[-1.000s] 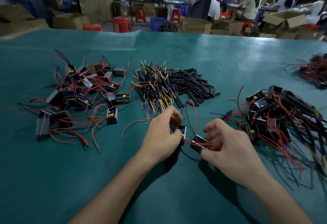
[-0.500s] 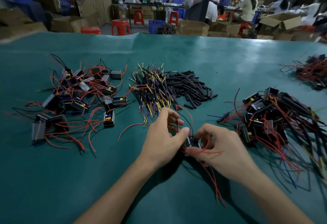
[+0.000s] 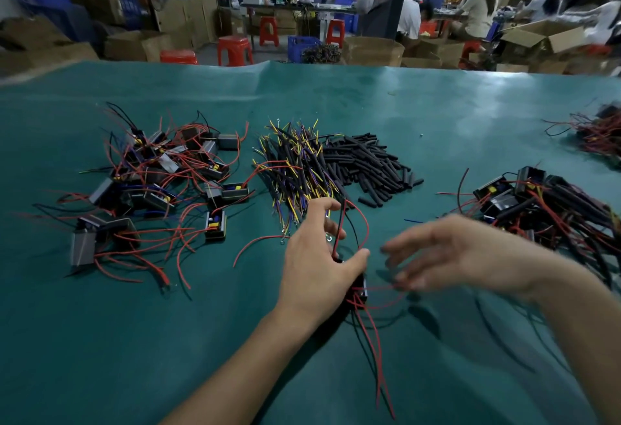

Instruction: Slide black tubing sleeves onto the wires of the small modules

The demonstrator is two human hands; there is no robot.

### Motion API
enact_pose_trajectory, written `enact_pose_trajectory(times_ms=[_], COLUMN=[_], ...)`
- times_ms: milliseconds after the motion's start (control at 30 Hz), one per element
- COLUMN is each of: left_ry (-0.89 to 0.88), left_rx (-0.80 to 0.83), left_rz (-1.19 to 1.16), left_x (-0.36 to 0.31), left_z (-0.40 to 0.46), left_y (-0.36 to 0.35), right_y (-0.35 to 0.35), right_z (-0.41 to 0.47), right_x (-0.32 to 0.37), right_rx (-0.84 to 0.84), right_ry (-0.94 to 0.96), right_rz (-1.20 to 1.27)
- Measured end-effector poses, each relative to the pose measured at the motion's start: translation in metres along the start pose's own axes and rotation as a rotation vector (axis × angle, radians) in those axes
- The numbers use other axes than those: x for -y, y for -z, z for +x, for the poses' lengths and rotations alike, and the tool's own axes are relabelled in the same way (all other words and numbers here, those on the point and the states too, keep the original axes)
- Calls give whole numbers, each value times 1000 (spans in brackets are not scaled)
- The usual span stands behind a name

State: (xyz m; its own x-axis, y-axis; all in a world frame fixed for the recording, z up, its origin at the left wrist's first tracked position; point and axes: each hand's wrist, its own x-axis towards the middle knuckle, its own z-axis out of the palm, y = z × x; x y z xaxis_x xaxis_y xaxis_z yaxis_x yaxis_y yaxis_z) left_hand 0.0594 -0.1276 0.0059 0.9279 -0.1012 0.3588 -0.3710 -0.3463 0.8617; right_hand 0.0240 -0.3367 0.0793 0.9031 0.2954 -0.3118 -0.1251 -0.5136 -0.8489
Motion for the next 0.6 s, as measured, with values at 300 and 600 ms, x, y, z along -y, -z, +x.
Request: enact_pose_trajectory(times_ms=[300,600], left_ry=[-23,-43], left_rx=[6,39], left_rz=[-20,-50], left_x=[-2,-5], left_z=[-1,-1], left_y=[-1,2], right_y=[26,23], right_z=[120,145], right_x=[19,-2], right_rx=[-615,-731], right_ry=[-57,-186], right_rz=[-673,-590])
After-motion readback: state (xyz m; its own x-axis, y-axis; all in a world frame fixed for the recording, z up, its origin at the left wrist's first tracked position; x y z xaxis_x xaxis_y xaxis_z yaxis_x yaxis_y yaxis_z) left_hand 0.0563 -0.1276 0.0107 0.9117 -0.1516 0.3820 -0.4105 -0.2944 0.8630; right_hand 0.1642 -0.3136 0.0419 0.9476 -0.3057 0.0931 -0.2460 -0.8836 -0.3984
